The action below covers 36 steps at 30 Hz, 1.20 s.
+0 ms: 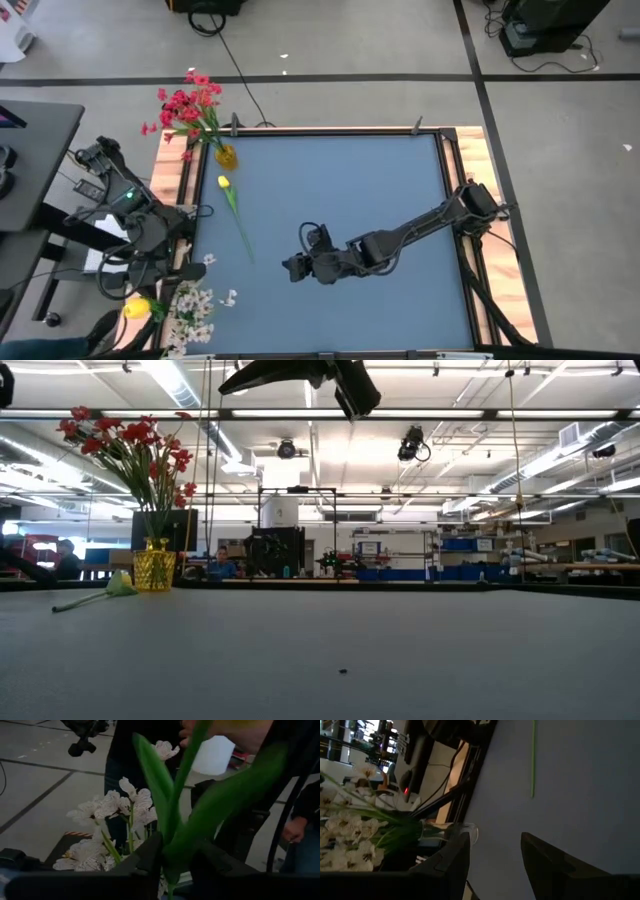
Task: Sort flowers into vase by color
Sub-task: Put the right yellow flower into the transparent vase
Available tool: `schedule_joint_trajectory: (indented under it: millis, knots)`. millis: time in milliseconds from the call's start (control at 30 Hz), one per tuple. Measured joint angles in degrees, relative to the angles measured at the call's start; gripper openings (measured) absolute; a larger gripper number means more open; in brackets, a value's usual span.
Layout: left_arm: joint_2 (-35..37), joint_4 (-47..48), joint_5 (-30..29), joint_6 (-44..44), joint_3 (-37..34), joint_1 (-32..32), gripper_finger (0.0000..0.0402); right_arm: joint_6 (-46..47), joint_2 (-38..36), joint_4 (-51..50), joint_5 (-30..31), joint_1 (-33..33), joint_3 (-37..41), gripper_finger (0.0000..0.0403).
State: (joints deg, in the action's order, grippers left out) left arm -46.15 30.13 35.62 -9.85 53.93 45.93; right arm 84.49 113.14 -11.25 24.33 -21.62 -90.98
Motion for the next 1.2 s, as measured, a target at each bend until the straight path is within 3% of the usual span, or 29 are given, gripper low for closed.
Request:
schedule_joint_trajectory:
  millis: [200,700,1000,1200]
  knots:
    - [0.0,0.0,0.0,1.8,0.0,0.5,0.0122,0.0,0.0,-0.1,1.0,-0.8,0.0,0.0185]
    - [0.2,0.5,-4.2,13.2,0.0,3.5,0.0124,-0.1,0.0,-0.1,1.6,-1.4,0.0,0.0185]
    - [0.1,3.5,-6.9,15.2,5.8,3.5,0.0125,-0.9,0.0,-0.4,0.4,-1.5,0.0,0.0185]
    - [0.0,3.8,-9.0,17.7,6.6,3.5,0.0176,-2.1,0.0,-1.6,-1.6,-1.5,0.0,0.0187]
